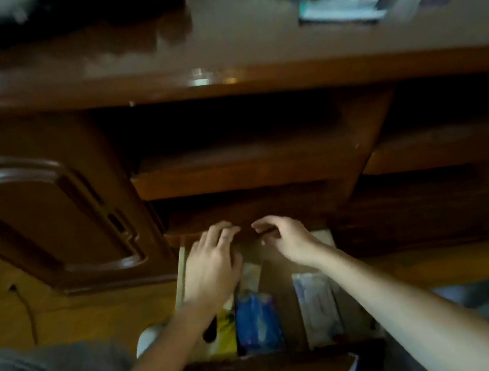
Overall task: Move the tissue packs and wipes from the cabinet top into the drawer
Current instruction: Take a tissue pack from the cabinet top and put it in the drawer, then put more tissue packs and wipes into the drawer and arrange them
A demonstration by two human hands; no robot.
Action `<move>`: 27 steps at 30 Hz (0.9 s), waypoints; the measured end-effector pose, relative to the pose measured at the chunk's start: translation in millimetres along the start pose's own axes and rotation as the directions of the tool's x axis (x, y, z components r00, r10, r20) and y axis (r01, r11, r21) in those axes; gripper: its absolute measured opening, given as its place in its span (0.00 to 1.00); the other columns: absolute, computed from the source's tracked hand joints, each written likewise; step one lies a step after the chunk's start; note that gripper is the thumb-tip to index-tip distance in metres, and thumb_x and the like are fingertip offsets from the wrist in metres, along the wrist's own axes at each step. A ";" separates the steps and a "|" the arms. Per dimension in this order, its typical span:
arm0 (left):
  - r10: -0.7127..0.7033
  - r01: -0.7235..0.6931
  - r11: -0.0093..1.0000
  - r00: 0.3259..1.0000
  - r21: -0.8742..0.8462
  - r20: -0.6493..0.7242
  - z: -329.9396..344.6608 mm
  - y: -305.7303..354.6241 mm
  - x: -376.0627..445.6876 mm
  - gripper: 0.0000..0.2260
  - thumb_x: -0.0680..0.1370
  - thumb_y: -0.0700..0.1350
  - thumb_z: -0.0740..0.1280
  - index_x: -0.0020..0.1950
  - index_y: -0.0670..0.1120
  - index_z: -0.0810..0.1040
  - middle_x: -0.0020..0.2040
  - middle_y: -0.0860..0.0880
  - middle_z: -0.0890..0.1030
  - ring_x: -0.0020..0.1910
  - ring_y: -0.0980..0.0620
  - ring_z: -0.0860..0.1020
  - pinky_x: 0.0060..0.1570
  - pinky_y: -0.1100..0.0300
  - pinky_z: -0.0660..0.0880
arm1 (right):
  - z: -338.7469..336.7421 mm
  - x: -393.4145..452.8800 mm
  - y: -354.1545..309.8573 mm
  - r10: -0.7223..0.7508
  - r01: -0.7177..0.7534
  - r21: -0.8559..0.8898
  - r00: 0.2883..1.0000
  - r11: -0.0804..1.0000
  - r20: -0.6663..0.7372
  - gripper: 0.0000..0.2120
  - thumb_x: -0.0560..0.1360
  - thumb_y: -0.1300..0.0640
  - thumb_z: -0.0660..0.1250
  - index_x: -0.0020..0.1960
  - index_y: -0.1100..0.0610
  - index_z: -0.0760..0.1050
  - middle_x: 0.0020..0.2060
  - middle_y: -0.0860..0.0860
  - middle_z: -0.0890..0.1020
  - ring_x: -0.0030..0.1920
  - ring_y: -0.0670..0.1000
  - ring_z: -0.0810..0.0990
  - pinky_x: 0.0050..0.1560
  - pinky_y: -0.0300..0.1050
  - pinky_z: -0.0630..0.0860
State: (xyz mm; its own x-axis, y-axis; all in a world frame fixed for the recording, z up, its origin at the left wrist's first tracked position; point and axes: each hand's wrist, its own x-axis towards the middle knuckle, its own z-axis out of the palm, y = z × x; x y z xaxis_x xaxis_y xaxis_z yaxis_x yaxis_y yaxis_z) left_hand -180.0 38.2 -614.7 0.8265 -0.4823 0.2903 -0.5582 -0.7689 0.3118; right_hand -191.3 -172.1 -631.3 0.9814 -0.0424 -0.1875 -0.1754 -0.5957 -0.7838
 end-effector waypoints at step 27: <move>0.371 -0.394 0.917 0.899 0.058 0.233 -87.9 233.2 447.8 0.34 0.78 0.69 0.54 0.81 0.58 0.53 0.81 0.50 0.55 0.80 0.47 0.52 0.77 0.45 0.53 | -493.3 100.4 -68.8 0.171 -0.534 -0.366 0.711 0.762 -0.682 0.25 0.81 0.47 0.62 0.76 0.53 0.66 0.70 0.54 0.74 0.70 0.57 0.72 0.62 0.56 0.73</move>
State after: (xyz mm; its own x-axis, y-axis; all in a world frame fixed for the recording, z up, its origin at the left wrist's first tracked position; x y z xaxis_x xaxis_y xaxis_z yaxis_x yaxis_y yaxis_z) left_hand 53.5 -320.2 -332.5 0.5525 -0.8167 0.1663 -0.8335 -0.5397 0.1187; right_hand -42.1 -531.1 -304.1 0.7214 -0.6789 0.1362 -0.6291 -0.7248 -0.2809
